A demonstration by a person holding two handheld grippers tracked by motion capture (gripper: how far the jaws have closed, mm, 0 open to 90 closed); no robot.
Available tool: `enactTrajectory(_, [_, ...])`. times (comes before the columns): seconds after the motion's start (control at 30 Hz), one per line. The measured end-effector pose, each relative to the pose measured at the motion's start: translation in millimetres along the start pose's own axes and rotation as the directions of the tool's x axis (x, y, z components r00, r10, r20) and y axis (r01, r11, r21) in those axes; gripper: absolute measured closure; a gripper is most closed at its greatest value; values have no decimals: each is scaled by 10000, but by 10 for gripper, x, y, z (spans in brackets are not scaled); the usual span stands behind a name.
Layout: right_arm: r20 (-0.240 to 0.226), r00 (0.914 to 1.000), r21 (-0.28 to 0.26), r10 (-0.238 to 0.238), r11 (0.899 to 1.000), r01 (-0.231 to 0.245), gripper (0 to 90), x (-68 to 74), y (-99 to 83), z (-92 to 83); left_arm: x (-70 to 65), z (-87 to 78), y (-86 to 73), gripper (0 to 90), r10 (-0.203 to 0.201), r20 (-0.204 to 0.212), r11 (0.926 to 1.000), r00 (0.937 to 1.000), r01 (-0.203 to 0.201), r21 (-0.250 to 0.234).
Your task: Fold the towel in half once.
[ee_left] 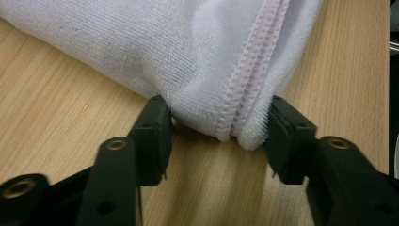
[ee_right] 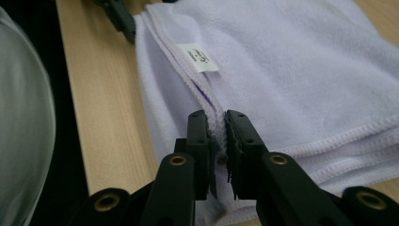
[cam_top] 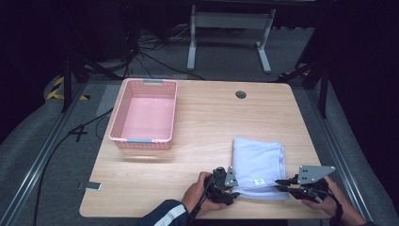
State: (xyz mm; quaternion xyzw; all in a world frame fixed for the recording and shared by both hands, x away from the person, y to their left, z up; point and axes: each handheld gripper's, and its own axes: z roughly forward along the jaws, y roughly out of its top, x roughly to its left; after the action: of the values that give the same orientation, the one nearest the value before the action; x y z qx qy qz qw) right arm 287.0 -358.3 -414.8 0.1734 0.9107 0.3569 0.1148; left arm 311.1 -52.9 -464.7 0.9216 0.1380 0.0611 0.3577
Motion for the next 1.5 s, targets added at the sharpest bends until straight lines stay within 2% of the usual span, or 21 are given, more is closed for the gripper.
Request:
enactTrajectory(0.03, [0,10000,0,0,10000,0,810,0,0,0,-1,-5,-2,510,25,-6,10000,10000,-25,-55])
enactTrajectory(0.1, [-185,9995,210,-247,9995,251,811,55,0,-59,-6,-7,-2,590,87,19,9999,10000,-87,-52])
enactTrajectory(0.3, [-775,9966,1359,-275,9900,379,814,104,-108,102,3,-17,-6,581,157,155,9999,9998,-157,21])
enactTrajectory(0.4, [-793,9968,1399,-76,9900,187,804,90,-119,111,13,-6,-27,474,-45,318,9999,9995,50,-150])
enactTrajectory(0.43, [-769,9970,1368,-124,9903,229,740,103,-117,116,29,-8,-37,375,-294,336,9995,9990,298,-124])
enactTrajectory(0.47, [-769,9970,1368,-124,9903,229,740,103,-117,116,29,-8,-37,355,-294,336,9995,9990,298,-124])
enactTrajectory(0.53, [-624,9977,1036,-257,9941,320,627,116,-89,78,57,-12,-37,313,-367,308,9989,9989,376,-279])
enactTrajectory(0.6, [-541,9984,913,-163,9956,212,595,110,-77,56,58,-20,-30,304,-433,290,9982,9986,445,-401])
enactTrajectory(0.67, [22,9999,414,99,9991,-100,529,60,-28,-37,63,-29,-24,296,-403,312,9983,9987,416,-413])
enactTrajectory(0.77, [633,9938,-482,909,9950,-879,449,-15,69,-169,83,-12,-22,282,-507,390,9975,9980,525,-465])
enactTrajectory(0.87, [1494,9800,-891,1313,9889,-1189,367,-140,206,-217,108,22,-11,262,-481,467,9974,9978,505,-506])
enactTrajectory(0.93, [1639,9736,-987,1590,9846,-1442,322,-263,260,-191,118,35,-1,254,-439,450,9981,9980,458,-421])
enactTrajectory(1.03, [2331,9515,-681,2007,9794,-1900,272,-535,294,-43,123,70,7,233,-467,502,9980,9976,487,-397])
enactTrajectory(1.1, [2588,9354,-451,2408,9704,-2374,242,-725,262,88,123,91,18,218,-368,427,9987,9984,382,-341])
enactTrajectory(1.17, [2344,9171,-532,3225,9462,-3191,224,-911,187,219,125,110,24,212,-355,406,9983,9985,372,-441])
enactTrajectory(1.23, [2486,9089,-255,3348,9403,-3394,158,-1019,124,315,130,120,34,197,-243,377,9989,9990,258,-394])
enactTrajectory(1.27, [2438,8995,-304,3626,9299,-3666,153,-1061,90,347,132,122,36,193,-215,382,9990,9990,229,-377])
enactTrajectory(1.33, [2273,8939,-276,3863,9201,-3906,144,-1115,30,389,130,130,41,184,-157,336,9993,9993,168,-346])
enactTrajectory(1.37, [2191,8819,-251,4173,9060,-4225,114,-1155,-19,421,123,130,43,178,-161,288,9994,9995,169,-310])
enactTrajectory(1.4, [2191,8819,-251,4173,9060,-4225,114,-1155,-19,421,117,135,45,178,-99,262,9995,9996,106,-295])
enactTrajectory(1.5, [2069,8708,-2,4460,8900,-4559,63,-1171,-111,534,107,144,54,167,21,154,9998,9999,-17,-219])
